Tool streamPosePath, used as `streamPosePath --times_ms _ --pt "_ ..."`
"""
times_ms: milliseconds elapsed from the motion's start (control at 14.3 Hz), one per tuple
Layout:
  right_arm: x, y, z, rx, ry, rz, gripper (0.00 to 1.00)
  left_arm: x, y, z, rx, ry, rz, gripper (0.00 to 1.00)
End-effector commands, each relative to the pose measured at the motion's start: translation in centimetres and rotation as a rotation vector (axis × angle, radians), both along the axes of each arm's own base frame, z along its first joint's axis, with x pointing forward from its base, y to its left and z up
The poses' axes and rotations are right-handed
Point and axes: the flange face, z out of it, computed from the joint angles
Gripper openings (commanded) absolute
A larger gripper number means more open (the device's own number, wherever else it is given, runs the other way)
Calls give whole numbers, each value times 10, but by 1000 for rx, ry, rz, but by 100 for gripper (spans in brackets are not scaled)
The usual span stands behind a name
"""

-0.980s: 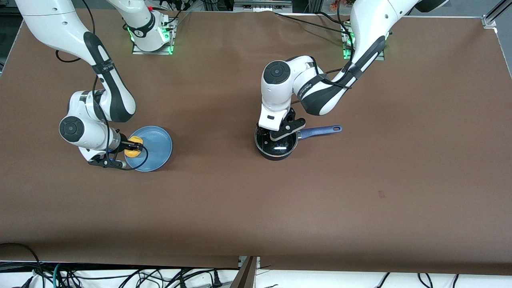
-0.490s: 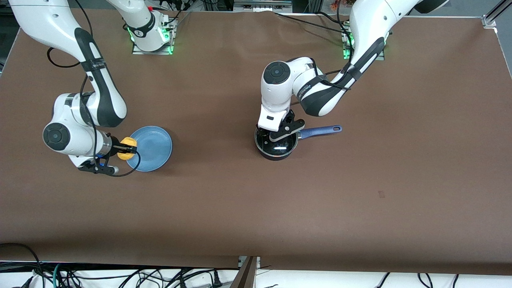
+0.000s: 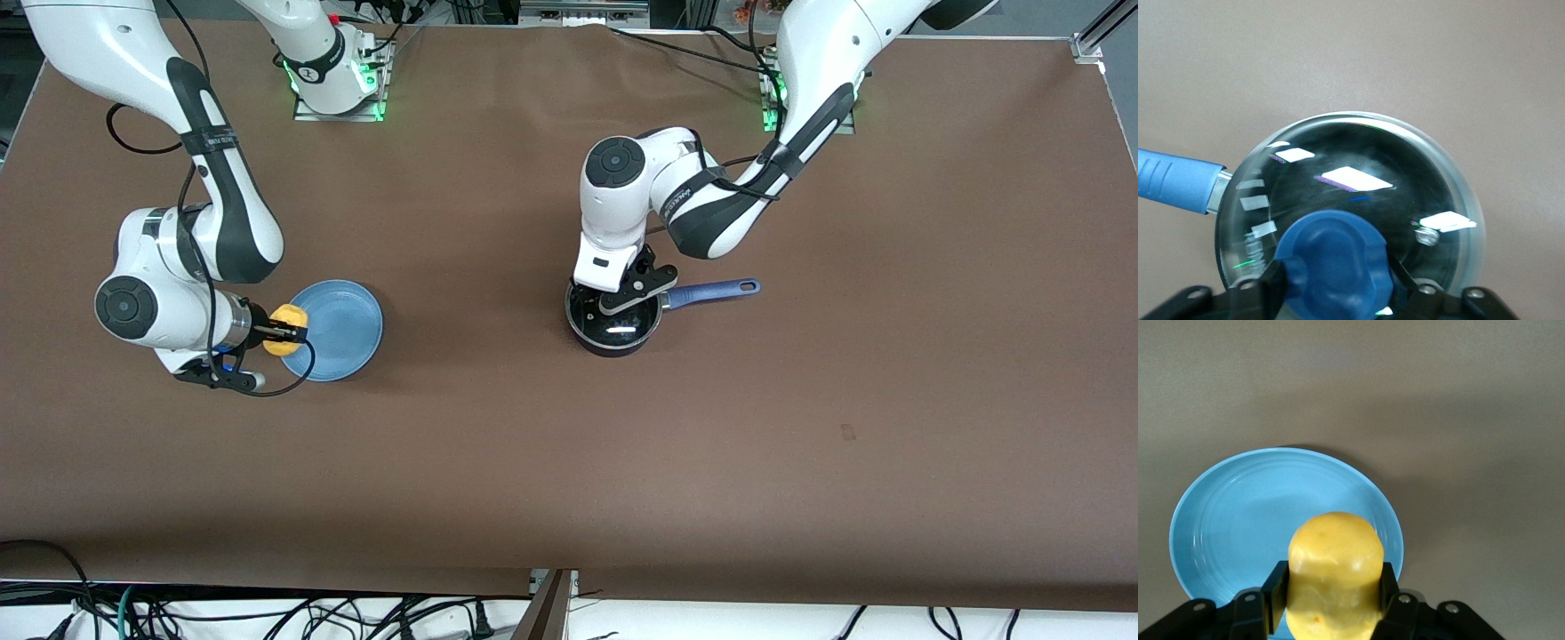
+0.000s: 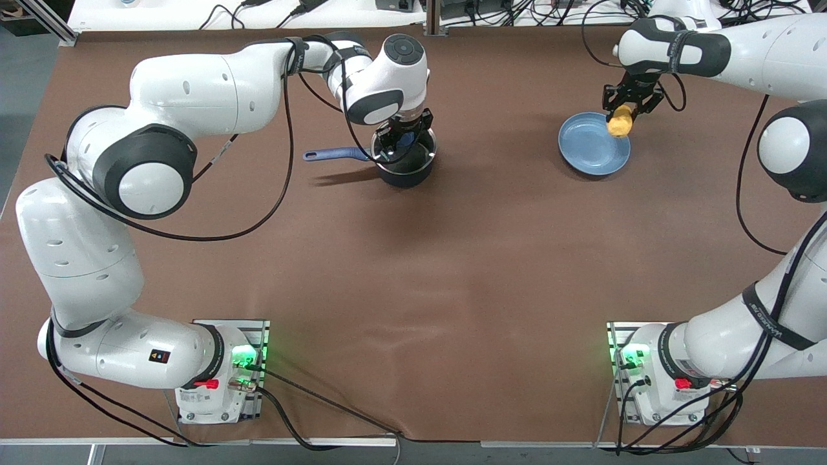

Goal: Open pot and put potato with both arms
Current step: 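Close the right gripper on the potato while the left gripper holds the lid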

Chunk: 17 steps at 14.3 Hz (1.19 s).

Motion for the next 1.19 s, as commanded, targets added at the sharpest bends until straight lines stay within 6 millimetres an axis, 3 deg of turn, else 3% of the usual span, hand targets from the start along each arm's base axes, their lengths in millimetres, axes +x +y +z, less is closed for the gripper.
streamPosePath --times_ms 0,630,1120 --pt "3 2 2 2 9 -15 53 2 0 -1 10 -29 -16 50" --pt "3 2 2 1 11 -16 53 4 3 -1 16 -26 -19 43" --pt "3 2 2 1 11 -18 53 6 5 3 21 -30 -63 21"
